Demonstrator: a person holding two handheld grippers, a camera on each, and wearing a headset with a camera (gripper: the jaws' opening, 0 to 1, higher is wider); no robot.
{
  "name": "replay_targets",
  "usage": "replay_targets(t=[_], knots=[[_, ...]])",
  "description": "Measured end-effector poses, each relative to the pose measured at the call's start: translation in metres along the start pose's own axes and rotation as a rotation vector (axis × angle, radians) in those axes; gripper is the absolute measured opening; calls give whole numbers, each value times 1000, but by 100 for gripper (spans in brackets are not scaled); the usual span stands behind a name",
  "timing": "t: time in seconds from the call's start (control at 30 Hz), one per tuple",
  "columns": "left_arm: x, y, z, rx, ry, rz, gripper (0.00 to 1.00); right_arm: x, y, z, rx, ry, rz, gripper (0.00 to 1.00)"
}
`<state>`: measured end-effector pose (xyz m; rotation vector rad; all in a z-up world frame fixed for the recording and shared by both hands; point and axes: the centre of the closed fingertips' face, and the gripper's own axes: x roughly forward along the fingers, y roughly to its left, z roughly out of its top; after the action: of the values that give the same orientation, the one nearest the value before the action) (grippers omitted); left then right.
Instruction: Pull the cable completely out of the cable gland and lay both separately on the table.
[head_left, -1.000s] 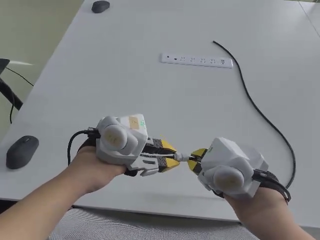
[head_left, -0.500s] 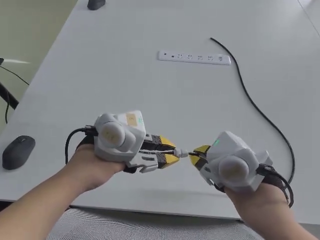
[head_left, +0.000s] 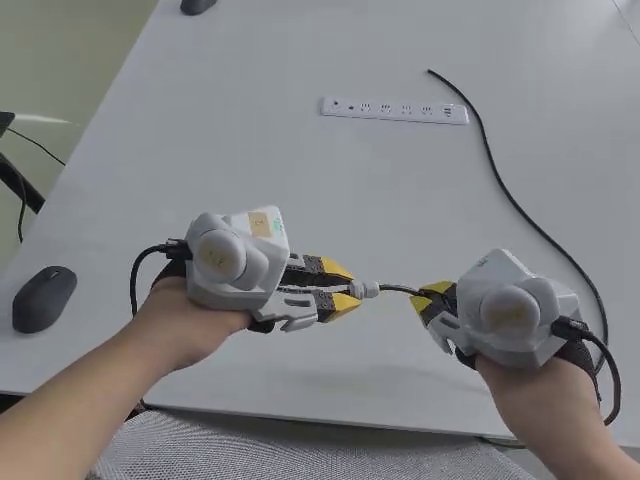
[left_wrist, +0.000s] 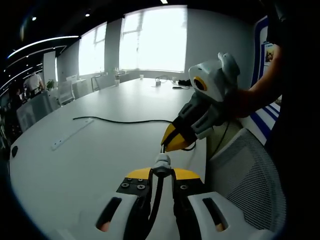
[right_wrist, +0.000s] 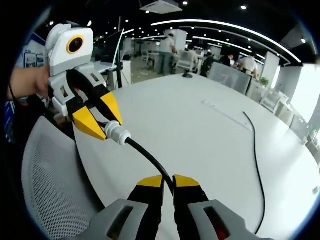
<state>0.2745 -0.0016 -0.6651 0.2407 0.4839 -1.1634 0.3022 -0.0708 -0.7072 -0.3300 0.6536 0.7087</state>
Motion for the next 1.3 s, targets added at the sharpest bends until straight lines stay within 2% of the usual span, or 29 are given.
replay_targets(t=[0.27,0.37,0.43,0.5,0.63,0.87,1.1,1.2,1.3], knots=[[2,-4,1,9,1,-1,15,-2,-14,-23,69,17,-35,0],[3,-5,0,13,7,-4,15,-2,-18,-31,127,19,-43,0],[5,-7,-4,33,27,-6,15,0,-21,-44,209,34,-42,0],[5,-9,-5,31,31,-11,15,1,-25,-51,218,41,-48,0],[7,-11,-4,29,29,-16,15,1,-25,-57,217,47,-52,0],[7,-9,-5,23,28,-9,15,-1,-24,-55,195,40,-52,1],[5,-7,-5,13,24,2,15,-4,-22,-52,136,37,-41,1],[4,-6,-5,11,25,7,15,-4,-20,-51,60,40,-40,1],[3,-4,-3,6,19,16,15,-5,-18,-50,46,42,-37,1]])
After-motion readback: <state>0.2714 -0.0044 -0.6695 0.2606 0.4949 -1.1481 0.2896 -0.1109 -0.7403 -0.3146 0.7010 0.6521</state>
